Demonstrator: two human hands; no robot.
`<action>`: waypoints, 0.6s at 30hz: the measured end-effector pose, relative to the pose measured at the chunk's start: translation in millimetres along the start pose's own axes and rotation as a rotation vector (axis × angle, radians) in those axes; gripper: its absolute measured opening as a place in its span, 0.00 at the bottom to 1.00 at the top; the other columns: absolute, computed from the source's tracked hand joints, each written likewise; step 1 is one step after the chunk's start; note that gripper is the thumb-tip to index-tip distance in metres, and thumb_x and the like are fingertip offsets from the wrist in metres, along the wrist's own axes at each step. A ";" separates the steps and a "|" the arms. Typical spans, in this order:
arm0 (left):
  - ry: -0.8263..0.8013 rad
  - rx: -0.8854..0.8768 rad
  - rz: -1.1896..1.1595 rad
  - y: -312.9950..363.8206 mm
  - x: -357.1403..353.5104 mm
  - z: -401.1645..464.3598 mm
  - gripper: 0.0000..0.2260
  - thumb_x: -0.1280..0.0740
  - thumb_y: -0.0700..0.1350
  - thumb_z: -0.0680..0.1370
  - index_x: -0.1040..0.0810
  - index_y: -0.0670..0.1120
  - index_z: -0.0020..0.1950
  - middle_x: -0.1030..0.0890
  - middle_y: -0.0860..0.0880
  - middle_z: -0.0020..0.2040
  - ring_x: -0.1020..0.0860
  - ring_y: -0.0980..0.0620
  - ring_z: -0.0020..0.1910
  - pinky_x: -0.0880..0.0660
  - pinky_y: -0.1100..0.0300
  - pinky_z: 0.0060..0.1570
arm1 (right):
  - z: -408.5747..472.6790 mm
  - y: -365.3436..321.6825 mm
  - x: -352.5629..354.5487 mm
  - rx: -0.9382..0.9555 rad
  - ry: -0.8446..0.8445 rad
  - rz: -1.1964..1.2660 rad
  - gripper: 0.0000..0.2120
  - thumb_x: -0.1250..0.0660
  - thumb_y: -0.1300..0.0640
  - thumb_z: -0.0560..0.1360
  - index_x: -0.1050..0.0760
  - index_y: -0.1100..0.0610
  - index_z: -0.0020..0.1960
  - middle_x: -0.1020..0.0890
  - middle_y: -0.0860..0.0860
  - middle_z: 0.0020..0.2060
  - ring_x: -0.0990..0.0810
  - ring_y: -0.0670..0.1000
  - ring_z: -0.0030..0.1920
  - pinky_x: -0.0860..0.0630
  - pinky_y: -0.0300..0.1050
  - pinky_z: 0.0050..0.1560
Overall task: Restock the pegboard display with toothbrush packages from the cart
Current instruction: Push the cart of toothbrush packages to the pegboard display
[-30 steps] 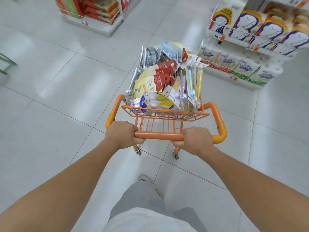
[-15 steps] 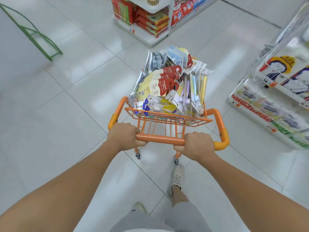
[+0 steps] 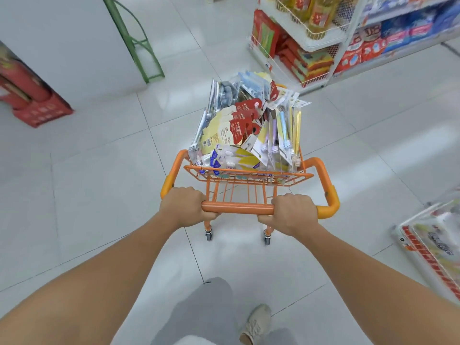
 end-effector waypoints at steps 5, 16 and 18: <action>0.021 0.050 0.003 -39.7 25.4 86.2 0.28 0.46 0.76 0.71 0.27 0.53 0.31 0.24 0.54 0.29 0.26 0.57 0.29 0.33 0.61 0.30 | 111.9 14.4 37.4 0.054 0.049 -0.043 0.25 0.43 0.29 0.67 0.25 0.50 0.35 0.24 0.46 0.29 0.23 0.50 0.32 0.24 0.44 0.37; 0.030 0.122 -0.015 -141.9 86.0 289.9 0.30 0.48 0.77 0.71 0.24 0.53 0.34 0.24 0.54 0.30 0.24 0.56 0.31 0.26 0.59 0.34 | 352.7 37.8 120.2 0.094 0.035 -0.085 0.25 0.42 0.29 0.69 0.26 0.51 0.34 0.25 0.46 0.29 0.23 0.49 0.31 0.23 0.45 0.38; 0.022 0.140 -0.012 -159.8 97.5 324.5 0.29 0.47 0.76 0.72 0.25 0.54 0.34 0.24 0.54 0.30 0.24 0.56 0.31 0.28 0.59 0.32 | 394.6 41.7 133.2 0.105 0.043 -0.097 0.26 0.42 0.29 0.68 0.26 0.51 0.34 0.25 0.46 0.28 0.24 0.49 0.30 0.23 0.44 0.37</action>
Point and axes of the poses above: each hand's wrist, its own z-axis towards the middle knuckle, its own x-axis out of the back of the hand, y = z × x, the point moved 10 cm from there along z, towards the middle knuckle
